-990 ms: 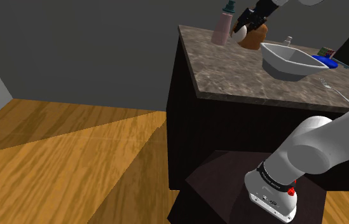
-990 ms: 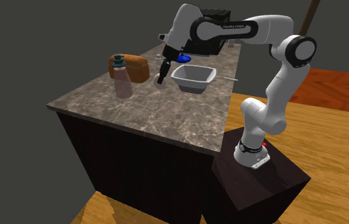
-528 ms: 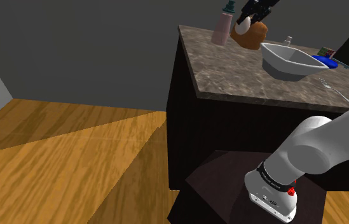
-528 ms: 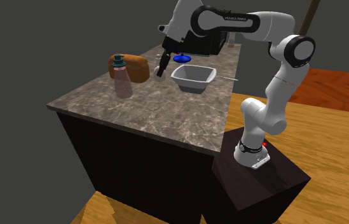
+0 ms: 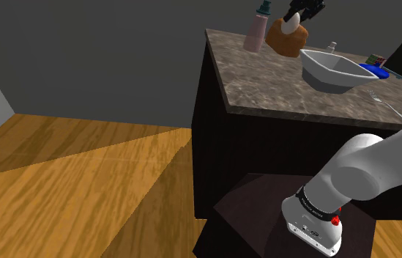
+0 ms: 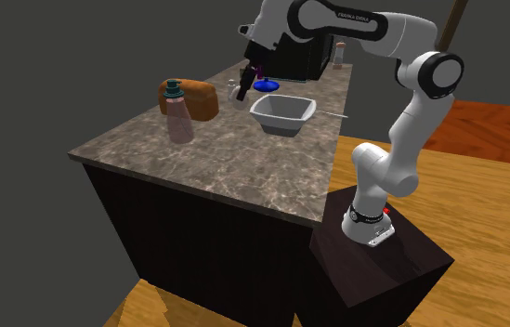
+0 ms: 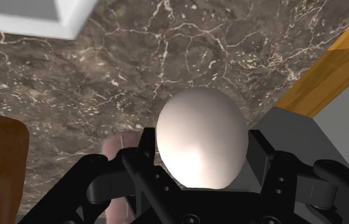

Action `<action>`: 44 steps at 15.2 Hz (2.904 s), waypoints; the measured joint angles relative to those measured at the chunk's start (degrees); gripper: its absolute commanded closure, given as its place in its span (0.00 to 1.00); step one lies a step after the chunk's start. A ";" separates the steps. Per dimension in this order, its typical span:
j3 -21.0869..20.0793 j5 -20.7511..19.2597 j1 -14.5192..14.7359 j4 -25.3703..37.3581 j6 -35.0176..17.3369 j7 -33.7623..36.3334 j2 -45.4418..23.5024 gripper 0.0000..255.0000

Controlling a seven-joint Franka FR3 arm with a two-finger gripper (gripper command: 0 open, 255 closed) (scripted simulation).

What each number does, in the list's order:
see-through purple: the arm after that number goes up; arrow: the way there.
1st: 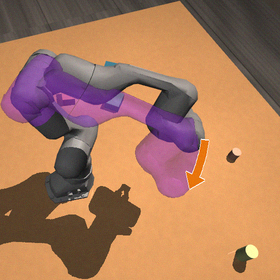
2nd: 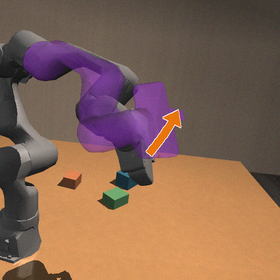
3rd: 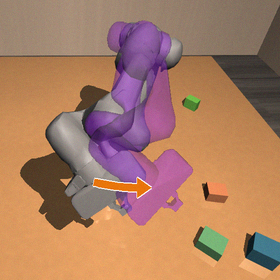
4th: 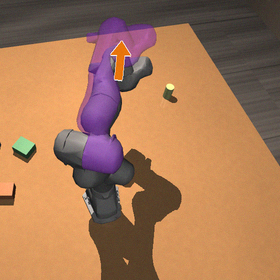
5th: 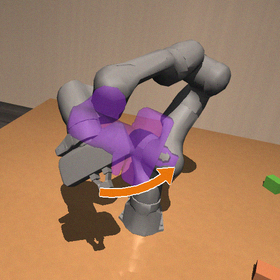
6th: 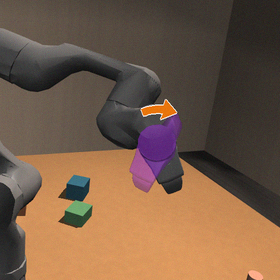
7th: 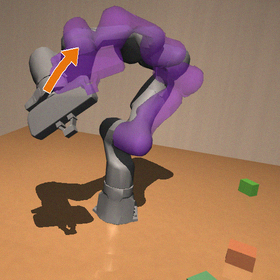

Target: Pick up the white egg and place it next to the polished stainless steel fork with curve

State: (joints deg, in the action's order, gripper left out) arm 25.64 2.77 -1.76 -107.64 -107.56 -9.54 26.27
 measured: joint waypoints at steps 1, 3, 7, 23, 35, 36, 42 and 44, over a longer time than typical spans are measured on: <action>0.46 -0.30 -0.41 -0.78 0.23 -0.70 1.01 1.00; 0.93 -1.26 -1.48 -2.42 1.47 -1.74 3.92 1.00; 2.07 -3.07 -3.65 -5.49 3.72 -4.01 9.29 1.00; 11.61 -10.58 -11.18 -3.90 19.37 -17.79 23.73 1.00; 22.99 -16.80 -11.08 8.59 31.12 -30.88 25.84 1.00; 24.00 -17.37 -10.90 9.91 32.12 -32.06 25.92 1.00; 30.91 -20.66 -7.62 20.50 38.47 -39.31 25.08 1.00; 34.01 -21.94 -5.29 25.41 40.81 -42.05 24.41 1.00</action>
State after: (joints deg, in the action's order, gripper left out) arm 59.65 -19.17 -7.06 -82.23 -66.75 -51.59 50.67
